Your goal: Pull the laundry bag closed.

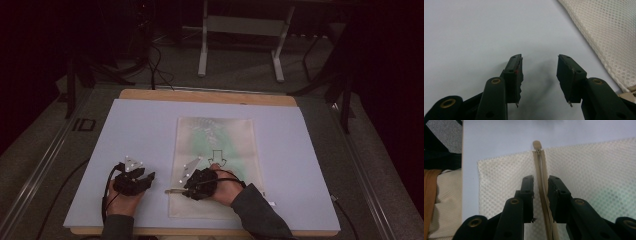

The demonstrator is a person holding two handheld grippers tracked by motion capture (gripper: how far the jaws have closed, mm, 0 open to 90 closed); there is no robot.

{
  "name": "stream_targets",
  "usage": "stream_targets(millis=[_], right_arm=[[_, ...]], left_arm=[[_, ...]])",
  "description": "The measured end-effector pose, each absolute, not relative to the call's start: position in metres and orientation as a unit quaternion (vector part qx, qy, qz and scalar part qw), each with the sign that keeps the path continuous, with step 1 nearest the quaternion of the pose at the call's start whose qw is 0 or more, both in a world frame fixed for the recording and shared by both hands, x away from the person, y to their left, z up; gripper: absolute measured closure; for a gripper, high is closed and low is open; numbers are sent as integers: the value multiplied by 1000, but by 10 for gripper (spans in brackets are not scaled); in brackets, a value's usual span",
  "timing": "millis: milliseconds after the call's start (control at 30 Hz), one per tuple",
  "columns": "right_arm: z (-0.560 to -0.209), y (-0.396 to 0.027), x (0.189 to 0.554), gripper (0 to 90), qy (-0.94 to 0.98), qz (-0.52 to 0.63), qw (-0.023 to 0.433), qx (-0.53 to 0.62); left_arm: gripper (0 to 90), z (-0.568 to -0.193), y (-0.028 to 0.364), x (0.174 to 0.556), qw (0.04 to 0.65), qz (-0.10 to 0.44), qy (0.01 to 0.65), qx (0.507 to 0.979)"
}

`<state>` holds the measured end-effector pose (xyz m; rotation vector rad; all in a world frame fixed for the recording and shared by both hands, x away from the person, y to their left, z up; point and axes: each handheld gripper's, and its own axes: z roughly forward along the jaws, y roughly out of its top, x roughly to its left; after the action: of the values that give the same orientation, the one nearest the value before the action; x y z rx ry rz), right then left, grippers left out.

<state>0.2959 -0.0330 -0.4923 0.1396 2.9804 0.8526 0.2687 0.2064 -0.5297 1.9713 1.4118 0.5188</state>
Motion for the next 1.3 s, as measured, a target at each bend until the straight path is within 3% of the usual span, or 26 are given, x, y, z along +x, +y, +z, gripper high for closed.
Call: stream_targets(millis=[1300], right_arm=[[-509, 38, 302, 728, 969, 242, 21, 36]], left_arm=[[529, -530, 209, 269, 327, 201, 542, 748]])
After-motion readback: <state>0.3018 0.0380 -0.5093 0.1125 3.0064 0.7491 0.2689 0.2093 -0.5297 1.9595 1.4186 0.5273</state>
